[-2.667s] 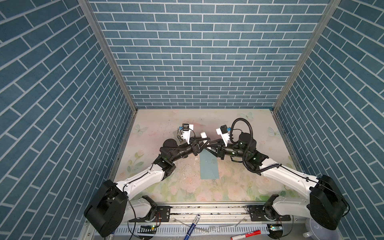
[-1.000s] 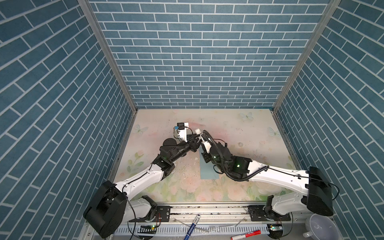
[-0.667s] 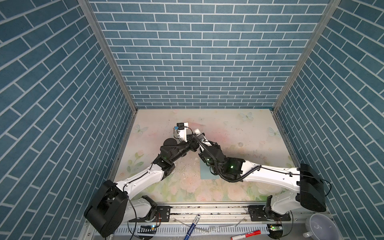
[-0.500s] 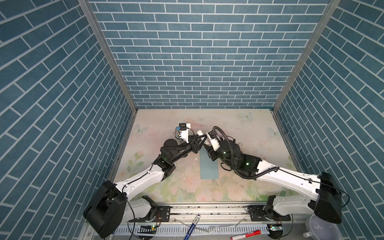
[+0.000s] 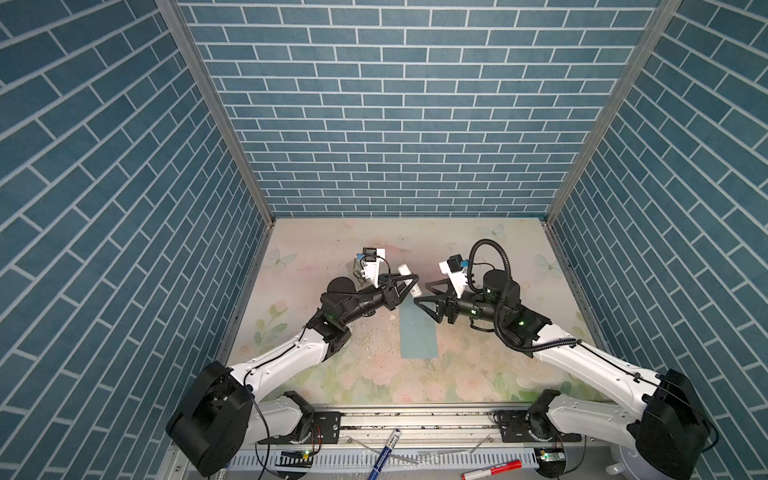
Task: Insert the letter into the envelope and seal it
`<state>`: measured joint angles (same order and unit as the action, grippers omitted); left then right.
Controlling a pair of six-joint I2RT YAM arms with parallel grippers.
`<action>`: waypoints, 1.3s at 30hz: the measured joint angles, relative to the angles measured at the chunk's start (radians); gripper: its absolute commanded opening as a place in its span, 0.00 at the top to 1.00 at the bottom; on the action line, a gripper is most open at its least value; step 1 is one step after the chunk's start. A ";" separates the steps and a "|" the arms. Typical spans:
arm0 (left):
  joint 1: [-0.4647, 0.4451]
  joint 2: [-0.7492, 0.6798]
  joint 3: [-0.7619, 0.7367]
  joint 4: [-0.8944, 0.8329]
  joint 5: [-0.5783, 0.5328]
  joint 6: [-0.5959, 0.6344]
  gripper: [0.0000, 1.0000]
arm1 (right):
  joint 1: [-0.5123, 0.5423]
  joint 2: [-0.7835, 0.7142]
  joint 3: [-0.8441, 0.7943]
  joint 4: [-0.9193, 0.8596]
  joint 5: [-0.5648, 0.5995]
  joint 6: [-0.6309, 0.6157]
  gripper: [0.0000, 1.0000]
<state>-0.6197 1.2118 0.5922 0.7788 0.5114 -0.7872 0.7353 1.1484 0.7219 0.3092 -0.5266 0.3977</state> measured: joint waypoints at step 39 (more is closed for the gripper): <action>0.016 0.012 0.006 -0.011 -0.072 0.013 1.00 | 0.373 0.154 0.175 -0.138 0.911 -0.281 1.00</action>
<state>-0.6033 1.2236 0.5983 0.7681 0.4397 -0.7746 1.1084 1.3025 0.8970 0.1707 0.3843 0.1169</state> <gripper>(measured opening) 0.276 0.251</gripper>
